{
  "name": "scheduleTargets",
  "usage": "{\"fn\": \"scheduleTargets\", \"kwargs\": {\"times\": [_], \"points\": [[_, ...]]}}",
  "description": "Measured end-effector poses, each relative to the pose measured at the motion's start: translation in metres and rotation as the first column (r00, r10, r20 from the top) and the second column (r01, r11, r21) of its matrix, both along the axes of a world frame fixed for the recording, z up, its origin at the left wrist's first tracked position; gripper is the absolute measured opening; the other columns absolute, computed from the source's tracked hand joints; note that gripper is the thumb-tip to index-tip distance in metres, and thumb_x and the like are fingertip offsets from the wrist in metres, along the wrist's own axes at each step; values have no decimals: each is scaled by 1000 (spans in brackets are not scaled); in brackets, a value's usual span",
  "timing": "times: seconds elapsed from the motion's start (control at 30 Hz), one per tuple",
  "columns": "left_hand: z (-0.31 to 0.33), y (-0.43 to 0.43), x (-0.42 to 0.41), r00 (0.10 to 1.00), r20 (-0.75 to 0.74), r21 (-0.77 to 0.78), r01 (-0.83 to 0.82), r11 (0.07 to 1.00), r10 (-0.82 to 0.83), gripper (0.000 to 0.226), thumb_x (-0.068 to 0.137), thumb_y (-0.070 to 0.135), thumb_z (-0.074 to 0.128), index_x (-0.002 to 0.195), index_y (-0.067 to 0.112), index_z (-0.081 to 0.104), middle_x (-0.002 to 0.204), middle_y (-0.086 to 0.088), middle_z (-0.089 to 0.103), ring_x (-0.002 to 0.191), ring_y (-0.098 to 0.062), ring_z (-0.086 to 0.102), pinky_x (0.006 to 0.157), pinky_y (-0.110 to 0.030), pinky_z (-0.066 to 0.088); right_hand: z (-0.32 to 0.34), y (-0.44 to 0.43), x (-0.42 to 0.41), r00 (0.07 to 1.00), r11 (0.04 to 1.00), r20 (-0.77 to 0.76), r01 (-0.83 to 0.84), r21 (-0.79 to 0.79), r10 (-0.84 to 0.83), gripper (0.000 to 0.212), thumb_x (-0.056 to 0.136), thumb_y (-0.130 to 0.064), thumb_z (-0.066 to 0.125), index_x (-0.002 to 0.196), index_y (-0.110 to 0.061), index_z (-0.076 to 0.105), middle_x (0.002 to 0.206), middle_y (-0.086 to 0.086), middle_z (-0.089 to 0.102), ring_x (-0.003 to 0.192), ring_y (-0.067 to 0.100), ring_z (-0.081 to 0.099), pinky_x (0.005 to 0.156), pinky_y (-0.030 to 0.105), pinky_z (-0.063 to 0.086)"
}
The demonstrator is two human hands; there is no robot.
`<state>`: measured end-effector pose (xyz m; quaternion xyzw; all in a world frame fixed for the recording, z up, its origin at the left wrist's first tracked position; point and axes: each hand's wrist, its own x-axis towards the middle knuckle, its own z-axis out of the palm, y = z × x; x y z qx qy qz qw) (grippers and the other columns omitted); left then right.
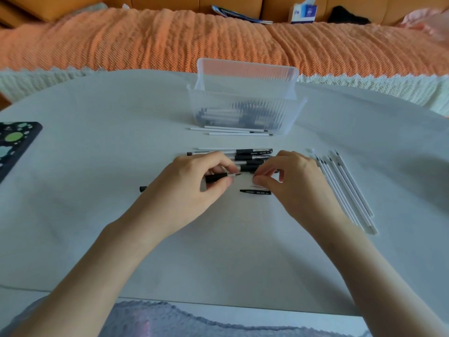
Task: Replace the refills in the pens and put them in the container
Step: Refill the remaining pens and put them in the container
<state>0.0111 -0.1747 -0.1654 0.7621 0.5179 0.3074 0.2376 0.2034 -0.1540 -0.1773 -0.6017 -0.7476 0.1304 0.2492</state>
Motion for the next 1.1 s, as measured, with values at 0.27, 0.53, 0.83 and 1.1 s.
{"fn": "scheduleTargets", "kwargs": {"times": [0.27,0.53,0.83,1.1], "points": [[0,1,1,1000,30,5,-11,1000,11,6,82,25,68,87,23,65,77,17,65,77,5,58,66,-4,39,12,-3,6,988,999,-148,-38,8,38,3,80,-19,69,79,-22,69,71,-16,62,69,3,55,60,9,38],[-1,1,2,1000,25,0,18,1000,-18,7,81,23,70,86,22,66,77,19,64,76,7,58,65,-4,39,27,-13,6,925,983,-360,-165,-82,125,8,78,-13,73,79,-21,70,69,-15,64,63,-4,52,62,8,39],[-1,2,5,998,21,31,53,998,-53,9,81,22,71,88,21,67,80,25,63,79,11,58,68,-4,40,20,-13,-1,916,971,-365,-217,-97,168,6,81,-18,70,81,-24,70,73,-16,65,70,0,55,64,15,42],[-2,-2,7,996,67,-4,65,998,-64,20,82,26,69,98,25,58,80,14,67,81,0,61,74,-19,48,16,-16,-8,929,962,-317,-242,-124,193,20,90,-29,55,71,-31,60,64,-10,62,60,-1,52,58,12,38]]}}
